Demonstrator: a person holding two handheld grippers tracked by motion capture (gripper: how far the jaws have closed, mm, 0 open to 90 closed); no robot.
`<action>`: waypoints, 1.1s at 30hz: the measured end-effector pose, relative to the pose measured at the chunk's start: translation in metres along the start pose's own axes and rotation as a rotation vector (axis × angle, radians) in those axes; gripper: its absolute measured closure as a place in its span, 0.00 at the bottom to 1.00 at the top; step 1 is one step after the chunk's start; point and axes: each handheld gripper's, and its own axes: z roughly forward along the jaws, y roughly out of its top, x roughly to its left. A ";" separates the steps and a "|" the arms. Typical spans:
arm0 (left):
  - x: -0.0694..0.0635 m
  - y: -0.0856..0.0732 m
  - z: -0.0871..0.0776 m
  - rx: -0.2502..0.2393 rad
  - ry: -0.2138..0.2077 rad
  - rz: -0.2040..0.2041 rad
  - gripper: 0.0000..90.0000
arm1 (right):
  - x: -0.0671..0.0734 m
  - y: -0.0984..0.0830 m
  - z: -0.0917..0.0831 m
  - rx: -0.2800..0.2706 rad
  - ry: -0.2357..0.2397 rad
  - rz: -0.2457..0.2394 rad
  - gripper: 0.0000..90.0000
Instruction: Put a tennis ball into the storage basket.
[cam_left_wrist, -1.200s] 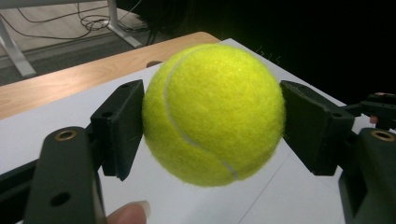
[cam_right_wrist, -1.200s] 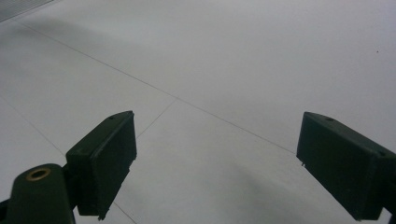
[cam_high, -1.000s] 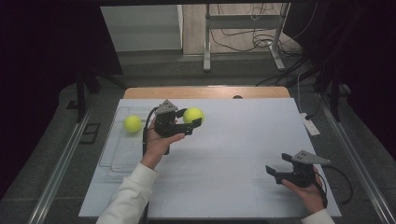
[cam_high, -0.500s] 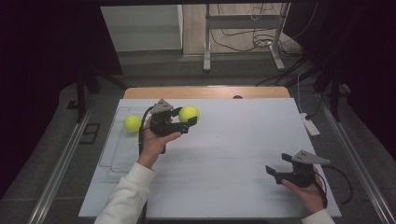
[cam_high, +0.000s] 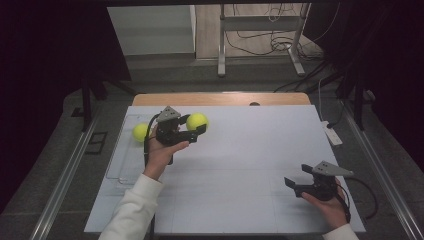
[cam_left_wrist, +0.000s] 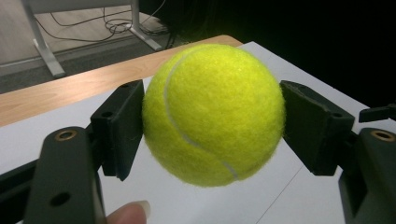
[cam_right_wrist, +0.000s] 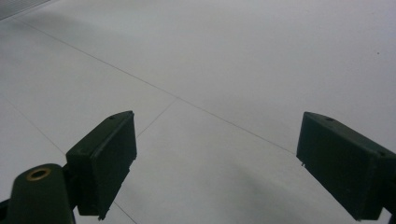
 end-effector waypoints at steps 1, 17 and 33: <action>0.001 0.000 -0.001 0.002 0.003 0.002 0.30 | 0.000 0.000 0.000 -0.001 0.000 0.000 0.14; 0.009 -0.002 -0.011 -0.010 0.022 -0.020 0.30 | 0.000 0.000 -0.001 -0.003 -0.002 0.001 0.14; 0.018 -0.003 -0.020 -0.022 0.070 -0.041 0.30 | 0.000 0.000 -0.001 -0.003 -0.002 0.001 0.14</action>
